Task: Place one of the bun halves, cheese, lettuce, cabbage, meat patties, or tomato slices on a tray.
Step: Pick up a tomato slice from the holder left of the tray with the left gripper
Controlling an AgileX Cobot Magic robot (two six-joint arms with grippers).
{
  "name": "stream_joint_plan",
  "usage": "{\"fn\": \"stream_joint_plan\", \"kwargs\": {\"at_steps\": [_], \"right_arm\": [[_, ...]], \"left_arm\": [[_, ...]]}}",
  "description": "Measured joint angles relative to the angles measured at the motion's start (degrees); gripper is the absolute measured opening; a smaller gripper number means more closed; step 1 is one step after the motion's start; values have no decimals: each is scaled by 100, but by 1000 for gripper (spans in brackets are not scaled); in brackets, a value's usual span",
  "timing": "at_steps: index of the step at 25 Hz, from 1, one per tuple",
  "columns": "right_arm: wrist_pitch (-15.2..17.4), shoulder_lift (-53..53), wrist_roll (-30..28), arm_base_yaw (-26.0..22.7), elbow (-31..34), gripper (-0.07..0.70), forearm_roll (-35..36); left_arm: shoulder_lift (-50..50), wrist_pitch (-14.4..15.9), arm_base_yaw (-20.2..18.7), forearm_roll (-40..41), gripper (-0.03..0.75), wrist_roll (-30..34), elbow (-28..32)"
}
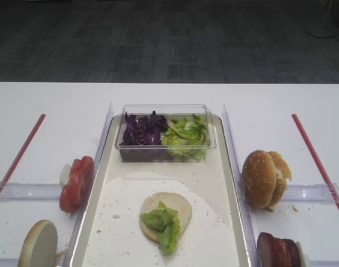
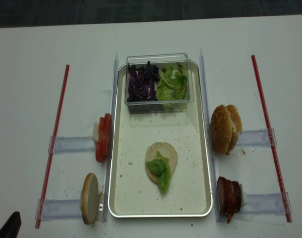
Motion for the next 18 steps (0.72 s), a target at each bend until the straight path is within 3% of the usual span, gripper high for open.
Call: {"fn": "stream_joint_plan", "kwargs": {"at_steps": [13, 18], "right_arm": [[0, 0, 0, 0, 0, 694, 0], [0, 0, 0, 0, 0, 694, 0]], "left_arm": [[0, 0, 0, 0, 491, 48, 0], [526, -376, 0, 0, 491, 214, -128]]}}
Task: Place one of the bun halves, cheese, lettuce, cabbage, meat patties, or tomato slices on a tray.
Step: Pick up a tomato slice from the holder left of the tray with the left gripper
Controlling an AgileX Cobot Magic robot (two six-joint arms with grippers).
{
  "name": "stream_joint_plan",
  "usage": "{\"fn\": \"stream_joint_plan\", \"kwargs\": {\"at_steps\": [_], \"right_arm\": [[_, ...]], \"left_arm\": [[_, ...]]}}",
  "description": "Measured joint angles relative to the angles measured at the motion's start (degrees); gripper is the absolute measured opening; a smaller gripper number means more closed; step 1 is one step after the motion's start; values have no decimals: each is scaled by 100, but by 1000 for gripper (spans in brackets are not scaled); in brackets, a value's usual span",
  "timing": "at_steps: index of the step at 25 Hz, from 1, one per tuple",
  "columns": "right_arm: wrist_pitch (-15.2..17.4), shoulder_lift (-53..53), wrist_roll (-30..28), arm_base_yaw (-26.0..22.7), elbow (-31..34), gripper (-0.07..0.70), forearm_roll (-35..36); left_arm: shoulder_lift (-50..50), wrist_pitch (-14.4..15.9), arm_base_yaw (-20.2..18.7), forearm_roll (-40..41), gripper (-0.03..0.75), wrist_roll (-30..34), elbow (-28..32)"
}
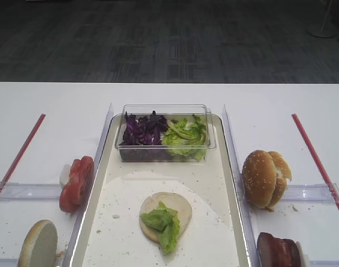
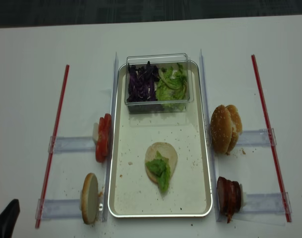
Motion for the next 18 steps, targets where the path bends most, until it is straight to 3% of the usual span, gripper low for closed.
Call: {"fn": "stream_joint_plan", "kwargs": {"at_steps": [13, 18], "right_arm": [[0, 0, 0, 0, 0, 694, 0], [0, 0, 0, 0, 0, 694, 0]], "left_arm": [[2821, -1640, 0, -196, 491, 146, -187], [4315, -1939, 0, -239, 491, 174, -553]]}}
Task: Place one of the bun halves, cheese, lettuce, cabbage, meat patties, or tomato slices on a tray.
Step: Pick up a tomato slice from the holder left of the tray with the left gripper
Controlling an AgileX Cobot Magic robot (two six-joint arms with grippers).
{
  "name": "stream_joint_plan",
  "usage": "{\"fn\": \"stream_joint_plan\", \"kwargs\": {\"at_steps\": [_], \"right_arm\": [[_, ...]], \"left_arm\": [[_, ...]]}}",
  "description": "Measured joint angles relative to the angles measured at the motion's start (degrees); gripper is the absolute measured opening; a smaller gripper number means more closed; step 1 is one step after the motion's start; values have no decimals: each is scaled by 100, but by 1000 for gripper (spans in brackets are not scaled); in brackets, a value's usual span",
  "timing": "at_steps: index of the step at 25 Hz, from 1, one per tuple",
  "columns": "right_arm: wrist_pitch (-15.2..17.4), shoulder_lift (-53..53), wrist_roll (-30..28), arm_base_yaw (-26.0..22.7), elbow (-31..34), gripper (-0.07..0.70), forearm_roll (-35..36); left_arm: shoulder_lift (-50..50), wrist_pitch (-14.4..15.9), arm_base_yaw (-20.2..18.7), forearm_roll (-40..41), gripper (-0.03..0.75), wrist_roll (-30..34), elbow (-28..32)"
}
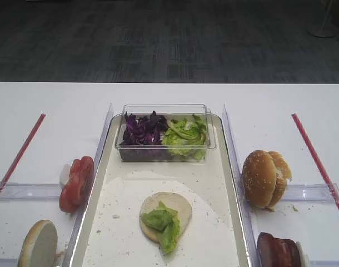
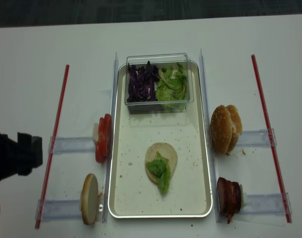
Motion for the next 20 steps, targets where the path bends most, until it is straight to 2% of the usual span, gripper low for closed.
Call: {"fn": "stream_joint_plan", "kwargs": {"at_steps": [4, 6, 12, 15, 18, 20], "right_arm": [[0, 0, 0, 0, 0, 694, 0], [0, 0, 0, 0, 0, 694, 0], [0, 0, 0, 0, 0, 694, 0], [0, 0, 0, 0, 0, 694, 0], [0, 0, 0, 0, 0, 694, 0], [0, 0, 0, 0, 0, 694, 0]], "left_arm": [[1202, -12, 0, -64, 491, 10, -631], [1840, 112, 0, -64, 491, 10, -997], [3465, 908, 0, -89, 491, 10, -2161], [4107, 1443, 0, -100, 491, 10, -2601], [4629, 1924, 0, -100, 491, 10, -2911], [4871, 2110, 0, -142, 491, 10, -2996]]}}
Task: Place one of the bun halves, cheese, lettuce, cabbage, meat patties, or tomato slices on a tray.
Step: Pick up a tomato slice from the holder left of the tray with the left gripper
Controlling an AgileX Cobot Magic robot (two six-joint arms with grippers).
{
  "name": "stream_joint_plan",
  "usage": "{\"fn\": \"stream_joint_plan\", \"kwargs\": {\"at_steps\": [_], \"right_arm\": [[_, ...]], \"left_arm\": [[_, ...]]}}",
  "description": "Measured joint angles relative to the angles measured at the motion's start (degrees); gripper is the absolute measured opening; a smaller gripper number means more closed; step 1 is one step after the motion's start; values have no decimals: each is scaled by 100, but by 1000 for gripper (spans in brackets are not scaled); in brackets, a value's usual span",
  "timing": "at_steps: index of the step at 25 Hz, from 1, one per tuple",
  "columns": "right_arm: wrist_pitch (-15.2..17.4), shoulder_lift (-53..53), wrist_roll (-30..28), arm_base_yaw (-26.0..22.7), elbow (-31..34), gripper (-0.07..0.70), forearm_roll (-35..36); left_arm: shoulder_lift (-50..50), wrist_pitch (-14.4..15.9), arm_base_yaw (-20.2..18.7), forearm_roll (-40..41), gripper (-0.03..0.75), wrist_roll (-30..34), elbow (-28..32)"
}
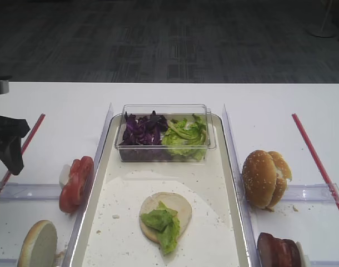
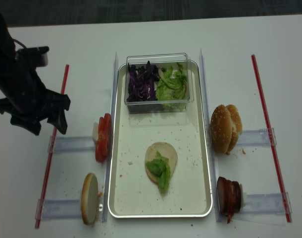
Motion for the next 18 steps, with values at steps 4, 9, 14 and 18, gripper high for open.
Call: {"fn": "stream_joint_plan", "kwargs": {"at_steps": [4, 9, 14, 18], "right_arm": [[0, 0, 0, 0, 0, 694, 0], [0, 0, 0, 0, 0, 694, 0], [0, 0, 0, 0, 0, 694, 0], [0, 0, 0, 0, 0, 694, 0]], "left_arm": [[131, 94, 0, -204, 491, 0, -36], [135, 107, 0, -457, 491, 13, -49], [135, 107, 0, -705, 491, 255, -53], [135, 107, -76, -704, 478, 277, -215]]}}
